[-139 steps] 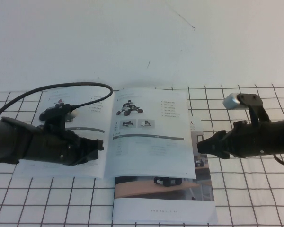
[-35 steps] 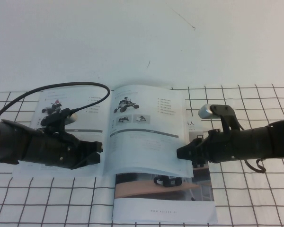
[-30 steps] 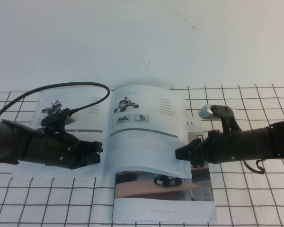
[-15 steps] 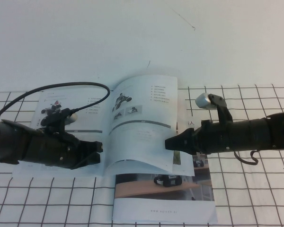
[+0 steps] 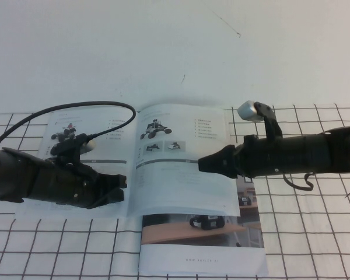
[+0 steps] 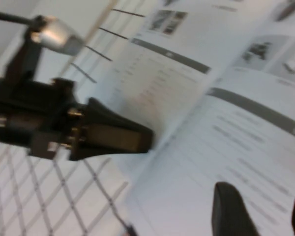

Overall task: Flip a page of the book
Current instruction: Open the closed book

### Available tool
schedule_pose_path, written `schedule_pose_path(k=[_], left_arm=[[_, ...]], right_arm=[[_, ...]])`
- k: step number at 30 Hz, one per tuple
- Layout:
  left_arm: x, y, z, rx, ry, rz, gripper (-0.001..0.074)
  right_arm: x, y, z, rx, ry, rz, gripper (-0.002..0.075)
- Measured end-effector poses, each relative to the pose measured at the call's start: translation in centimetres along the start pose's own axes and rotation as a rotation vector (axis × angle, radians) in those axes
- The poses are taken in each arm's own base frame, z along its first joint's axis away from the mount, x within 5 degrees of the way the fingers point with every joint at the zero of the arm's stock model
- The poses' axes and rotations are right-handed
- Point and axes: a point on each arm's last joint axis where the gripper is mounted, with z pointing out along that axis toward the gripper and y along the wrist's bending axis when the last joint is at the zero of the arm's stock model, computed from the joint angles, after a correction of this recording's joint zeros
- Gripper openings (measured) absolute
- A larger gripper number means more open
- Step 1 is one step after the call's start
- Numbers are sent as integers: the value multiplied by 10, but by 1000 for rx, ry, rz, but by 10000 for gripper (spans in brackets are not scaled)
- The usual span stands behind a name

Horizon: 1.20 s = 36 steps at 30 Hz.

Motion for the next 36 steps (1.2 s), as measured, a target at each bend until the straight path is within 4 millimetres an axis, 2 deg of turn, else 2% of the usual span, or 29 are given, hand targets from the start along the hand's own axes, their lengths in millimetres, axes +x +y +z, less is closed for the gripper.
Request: schedule_pose_path(k=[5,11,13,14,20,29,36], left_arm=[[-1,0,0,-1,0,5,-4],[0,0,0,-1,0,6,-4],[0,0,0,-1,0,6,-4],[0,0,0,-1,0,6,-4],[0,0,0,-1,0,6,-4],[0,0,0,-1,1,9,-4],[0,0,0,-1,1,9,-4]], right_arm=[[3,-9,-8,198,109,-29,328],[-3,1,-18,237,143,-19,421],[-3,1,-18,239,144,-6,428],[-5,-5,-25,254,130,12,430],[-3,-1,-20,251,139,21,433],[-9,-17,-39,286,99,69,433],[5,-29,-26,228,117,142,433]])
